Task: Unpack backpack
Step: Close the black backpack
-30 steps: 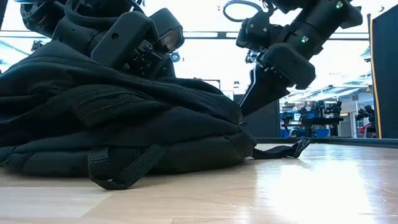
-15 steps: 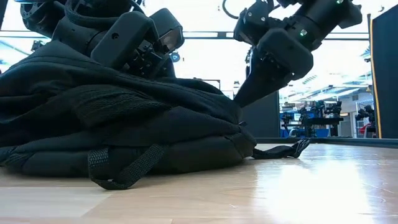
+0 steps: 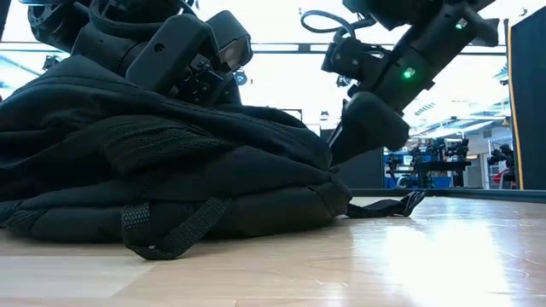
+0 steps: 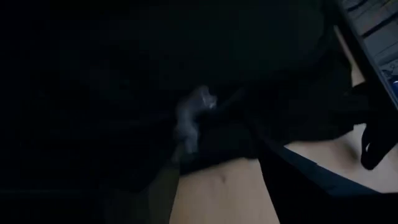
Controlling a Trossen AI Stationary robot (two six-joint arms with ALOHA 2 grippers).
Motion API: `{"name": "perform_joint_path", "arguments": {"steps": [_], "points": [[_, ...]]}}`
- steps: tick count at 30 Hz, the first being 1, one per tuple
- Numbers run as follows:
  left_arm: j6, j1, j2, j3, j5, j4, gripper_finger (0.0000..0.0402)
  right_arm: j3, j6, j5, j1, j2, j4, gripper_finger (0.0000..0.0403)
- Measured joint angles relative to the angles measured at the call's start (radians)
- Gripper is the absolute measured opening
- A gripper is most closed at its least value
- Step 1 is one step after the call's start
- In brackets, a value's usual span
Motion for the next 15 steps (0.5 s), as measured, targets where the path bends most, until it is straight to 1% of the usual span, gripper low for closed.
{"name": "perform_joint_path", "arguments": {"steps": [8,12,15], "points": [[0.001,0.0,0.0,0.0,0.0,0.001,0.0047,0.0,0.025,-0.022,0.001,-0.005,0.024,0.0164],[0.002,0.0,0.0,0.0,0.0,0.001,0.0047,0.0,0.026,-0.077,-0.001,-0.005,0.053,0.0158],[0.002,0.0,0.0,0.0,0.0,0.002,0.0047,0.0,0.019,-0.087,0.0,-0.005,0.097,0.0158]]}}
